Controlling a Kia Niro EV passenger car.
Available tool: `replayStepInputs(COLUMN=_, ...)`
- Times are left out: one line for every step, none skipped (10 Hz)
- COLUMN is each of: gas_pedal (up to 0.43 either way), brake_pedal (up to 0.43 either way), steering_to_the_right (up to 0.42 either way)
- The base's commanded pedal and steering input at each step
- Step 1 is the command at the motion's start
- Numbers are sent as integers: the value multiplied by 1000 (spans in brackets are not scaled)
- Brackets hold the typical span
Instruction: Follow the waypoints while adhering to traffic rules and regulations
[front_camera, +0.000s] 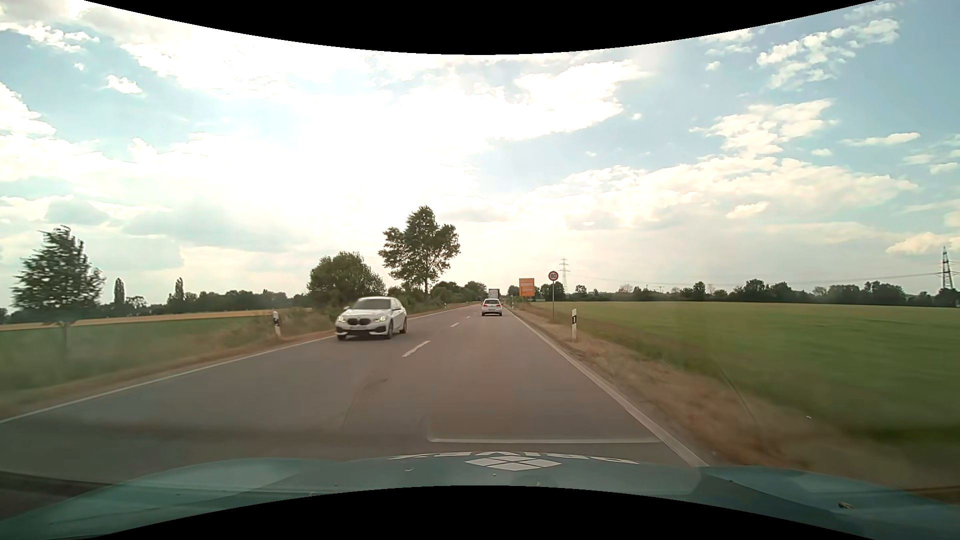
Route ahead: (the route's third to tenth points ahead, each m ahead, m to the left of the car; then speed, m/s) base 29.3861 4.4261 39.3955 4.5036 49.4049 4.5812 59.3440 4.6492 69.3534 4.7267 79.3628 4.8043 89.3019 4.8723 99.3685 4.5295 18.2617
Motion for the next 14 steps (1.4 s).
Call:
replayStepInputs(gas_pedal=177, brake_pedal=0, steering_to_the_right=-1)
replayStepInputs(gas_pedal=177, brake_pedal=0, steering_to_the_right=-1)
replayStepInputs(gas_pedal=177, brake_pedal=0, steering_to_the_right=-1)
replayStepInputs(gas_pedal=177, brake_pedal=0, steering_to_the_right=-1)
replayStepInputs(gas_pedal=177, brake_pedal=0, steering_to_the_right=-1)
replayStepInputs(gas_pedal=177, brake_pedal=0, steering_to_the_right=-1)
replayStepInputs(gas_pedal=177, brake_pedal=0, steering_to_the_right=-1)
replayStepInputs(gas_pedal=177, brake_pedal=0, steering_to_the_right=-1)
replayStepInputs(gas_pedal=177, brake_pedal=0, steering_to_the_right=-2)
replayStepInputs(gas_pedal=177, brake_pedal=0, steering_to_the_right=-2)
replayStepInputs(gas_pedal=177, brake_pedal=0, steering_to_the_right=-2)
replayStepInputs(gas_pedal=177, brake_pedal=0, steering_to_the_right=-2)
replayStepInputs(gas_pedal=177, brake_pedal=0, steering_to_the_right=-3)
replayStepInputs(gas_pedal=177, brake_pedal=0, steering_to_the_right=-2)
